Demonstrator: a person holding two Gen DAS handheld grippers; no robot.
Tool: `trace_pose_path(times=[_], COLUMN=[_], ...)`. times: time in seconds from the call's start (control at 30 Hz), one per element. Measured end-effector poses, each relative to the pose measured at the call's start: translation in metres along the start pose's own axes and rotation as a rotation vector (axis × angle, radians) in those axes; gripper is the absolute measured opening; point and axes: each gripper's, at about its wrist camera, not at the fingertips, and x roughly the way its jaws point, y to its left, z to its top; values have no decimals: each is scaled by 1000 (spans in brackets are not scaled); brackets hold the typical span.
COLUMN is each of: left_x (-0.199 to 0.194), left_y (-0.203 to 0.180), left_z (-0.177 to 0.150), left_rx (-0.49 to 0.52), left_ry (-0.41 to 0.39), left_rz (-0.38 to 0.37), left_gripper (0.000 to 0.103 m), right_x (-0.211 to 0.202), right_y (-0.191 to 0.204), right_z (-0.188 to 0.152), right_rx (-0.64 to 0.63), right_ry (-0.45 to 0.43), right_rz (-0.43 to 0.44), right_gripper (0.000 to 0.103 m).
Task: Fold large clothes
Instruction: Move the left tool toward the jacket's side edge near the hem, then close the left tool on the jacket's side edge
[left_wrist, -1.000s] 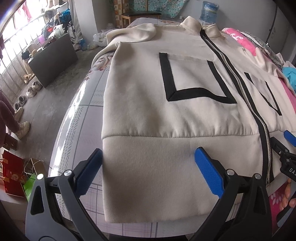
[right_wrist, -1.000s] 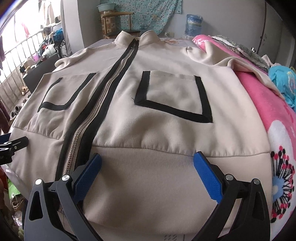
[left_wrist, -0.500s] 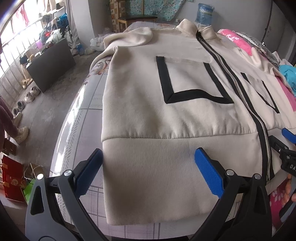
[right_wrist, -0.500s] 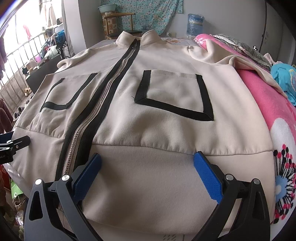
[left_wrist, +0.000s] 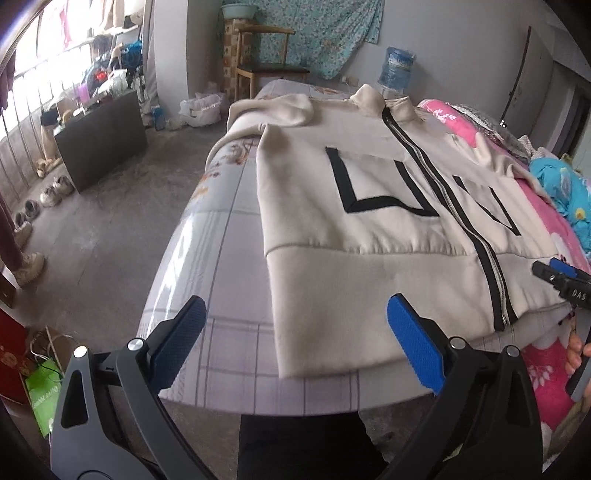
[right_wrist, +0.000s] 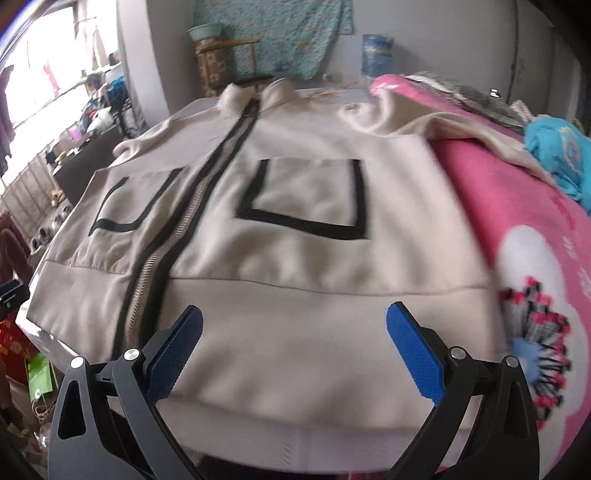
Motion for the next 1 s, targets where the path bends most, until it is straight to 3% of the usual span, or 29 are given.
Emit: trace_pose_path(times=[0.03,0.1,0.2,0.43,0.6,0.7,0.8,0.93,1.0], left_x=[1,5,13,19,22,24,26,23,15], left_y=[2,6,13,12,8,5,2,-4,-8], left_z=[-1,-3,-7,-8,-5,-3,-1,1,1], left_rx=[-4,-19,-65,-72,-47,-31,-23,5,30], left_ry=[8,28,64,55,63,67,66,52,35], left_rz=[-6,-22,-62,-96,-61,-24,10,48,60], left_gripper=[92,74,63,53,38,31,18,5,4], right_x=[-4,-11,-19,-26,-16,-10,-4,-3,-12], right_y=[-6,-20,-38,-70,-74,-68,-63,-60,-60], right_z=[-1,-3,-8,-21,-25,-23,-19,-13,-10], right_rx=[8,25,54,144,181,135,91,76,83], right_ry=[1,4,11,44,63,62,62,55,30], right_rz=[-11,-41,-75,-123,-99,-132,-178,-181,-159], right_gripper=[97,97,97,84,68,64,49,9,7])
